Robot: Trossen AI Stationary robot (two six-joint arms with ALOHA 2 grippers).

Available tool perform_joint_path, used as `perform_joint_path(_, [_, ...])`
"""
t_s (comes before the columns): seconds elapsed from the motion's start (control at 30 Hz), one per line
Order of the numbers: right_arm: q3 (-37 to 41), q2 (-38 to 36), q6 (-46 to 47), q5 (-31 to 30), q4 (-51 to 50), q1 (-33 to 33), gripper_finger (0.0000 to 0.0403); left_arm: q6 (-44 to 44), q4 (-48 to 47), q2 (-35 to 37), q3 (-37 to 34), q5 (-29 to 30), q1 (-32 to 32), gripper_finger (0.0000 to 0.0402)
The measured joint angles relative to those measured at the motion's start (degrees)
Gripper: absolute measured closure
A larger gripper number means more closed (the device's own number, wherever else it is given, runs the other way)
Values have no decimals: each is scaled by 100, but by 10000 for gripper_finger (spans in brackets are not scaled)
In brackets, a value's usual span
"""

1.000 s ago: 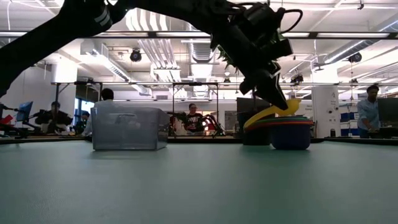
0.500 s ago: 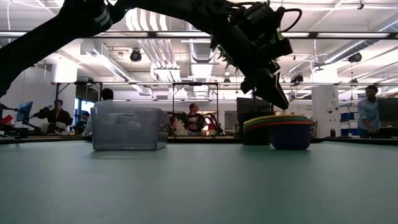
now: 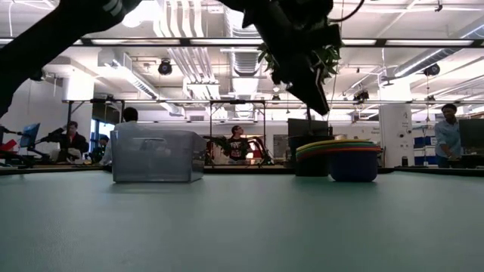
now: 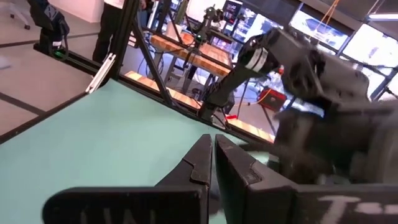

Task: Nest measuring cups in basket
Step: Stack the yellow measuring cup on top of the blue measuring cup

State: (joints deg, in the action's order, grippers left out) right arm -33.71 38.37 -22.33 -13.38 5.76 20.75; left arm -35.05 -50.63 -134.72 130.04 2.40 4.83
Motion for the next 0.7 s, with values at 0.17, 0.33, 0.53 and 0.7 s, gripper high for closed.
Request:
perform_joint_path(0.17, [2,-2,75,-14,-131,0,394,474,-405,160,-23,-2,-54,355])
perform_joint_path(0.33, [2,-7,136,-14,-127,0,394,801,-465,161,-271,-242,-114,397])
perform_joint_path(0.53, [2,-7,177,-14,-250,0,394,1265,340,408,-1355,-294,-190,400])
perform_joint_path(0.7, [2,-7,177,-14,-243,0,394,1448,1829,751,-2408,-290,-222,401])
